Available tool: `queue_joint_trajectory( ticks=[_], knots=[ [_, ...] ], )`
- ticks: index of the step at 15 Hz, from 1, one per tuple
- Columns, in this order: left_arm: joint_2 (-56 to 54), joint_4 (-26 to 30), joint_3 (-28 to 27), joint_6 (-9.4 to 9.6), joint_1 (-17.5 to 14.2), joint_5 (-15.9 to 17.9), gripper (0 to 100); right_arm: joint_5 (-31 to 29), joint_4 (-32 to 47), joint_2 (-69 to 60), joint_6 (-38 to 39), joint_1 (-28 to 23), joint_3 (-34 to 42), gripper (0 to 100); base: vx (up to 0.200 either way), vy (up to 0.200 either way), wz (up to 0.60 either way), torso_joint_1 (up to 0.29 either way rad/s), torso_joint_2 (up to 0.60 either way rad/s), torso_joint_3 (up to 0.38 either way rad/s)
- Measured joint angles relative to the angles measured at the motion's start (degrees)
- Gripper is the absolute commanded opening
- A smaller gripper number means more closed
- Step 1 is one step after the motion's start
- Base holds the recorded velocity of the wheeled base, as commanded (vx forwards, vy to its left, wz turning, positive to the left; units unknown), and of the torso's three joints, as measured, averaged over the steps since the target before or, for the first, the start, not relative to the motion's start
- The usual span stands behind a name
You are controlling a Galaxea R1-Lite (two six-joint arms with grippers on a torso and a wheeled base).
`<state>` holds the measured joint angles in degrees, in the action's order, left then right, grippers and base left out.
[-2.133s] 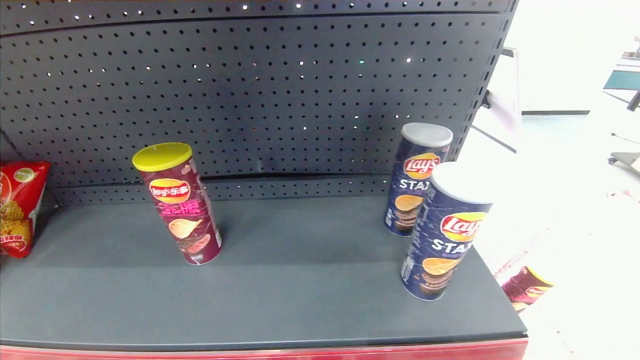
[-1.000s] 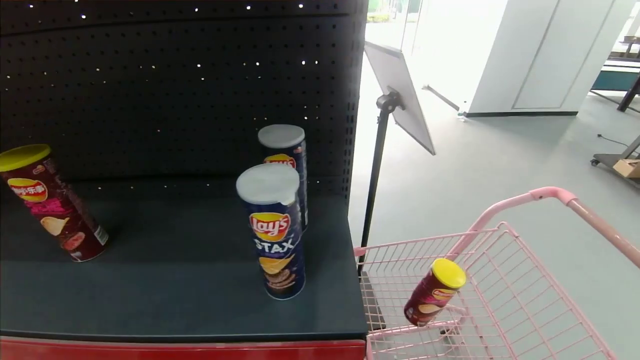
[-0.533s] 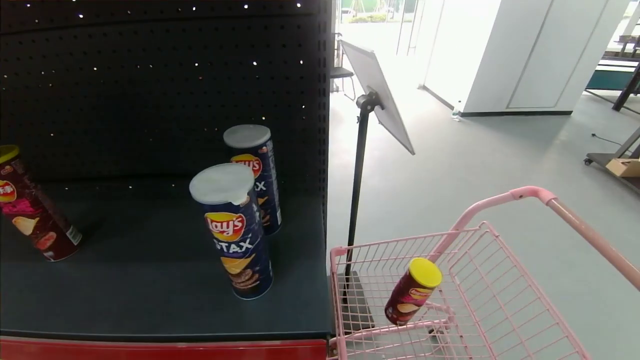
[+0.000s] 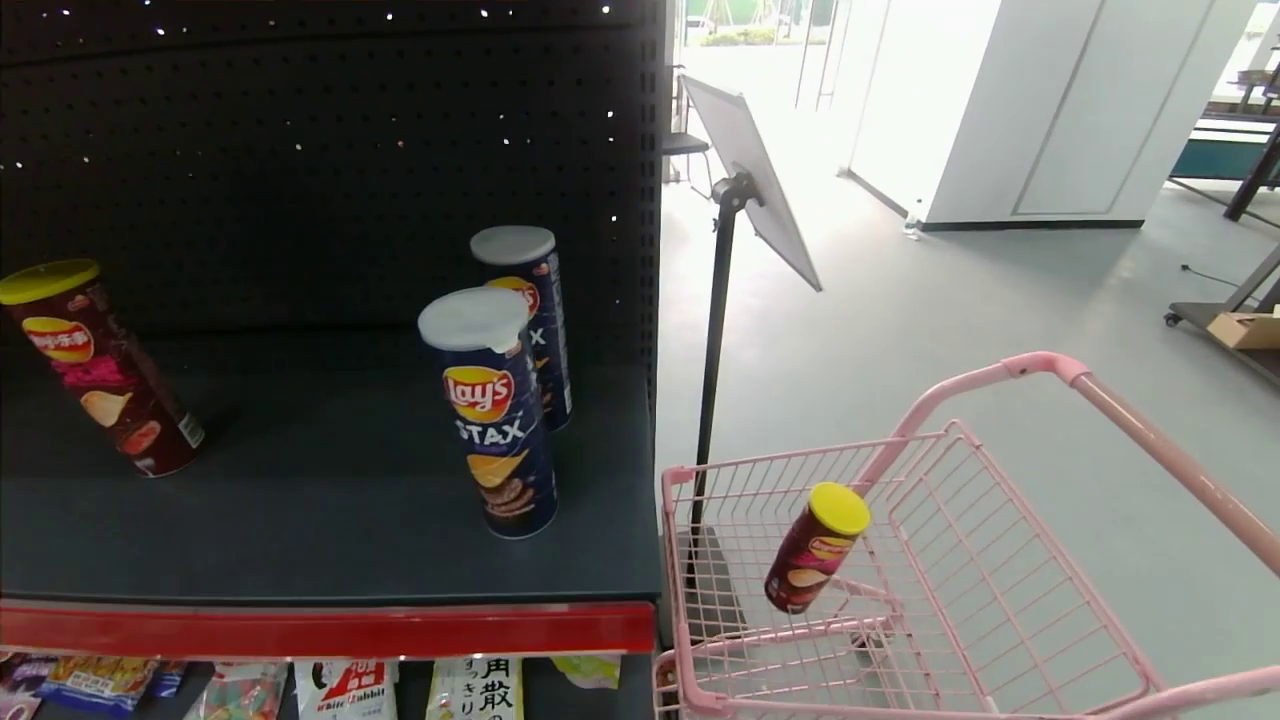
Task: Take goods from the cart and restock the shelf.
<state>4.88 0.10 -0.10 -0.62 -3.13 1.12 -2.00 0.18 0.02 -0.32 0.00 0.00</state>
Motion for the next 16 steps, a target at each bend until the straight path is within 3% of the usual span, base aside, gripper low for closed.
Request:
queue_joint_trajectory(
  ticks=[11, 16],
  knots=[
    [0.0, 0.0, 0.0, -0.06, 0.0, 0.0, 100, 0.0, 0.0, 0.0, 0.0, 0.0, 0.0, 100, 0.000, 0.000, 0.00, 0.000, 0.00, 0.000],
    [0.0, 0.0, 0.0, -0.04, 0.0, 0.0, 100, 0.4, 0.0, 0.0, 0.0, 0.0, 0.0, 100, 0.000, 0.000, 0.00, -0.131, 0.30, 0.167]
  ],
)
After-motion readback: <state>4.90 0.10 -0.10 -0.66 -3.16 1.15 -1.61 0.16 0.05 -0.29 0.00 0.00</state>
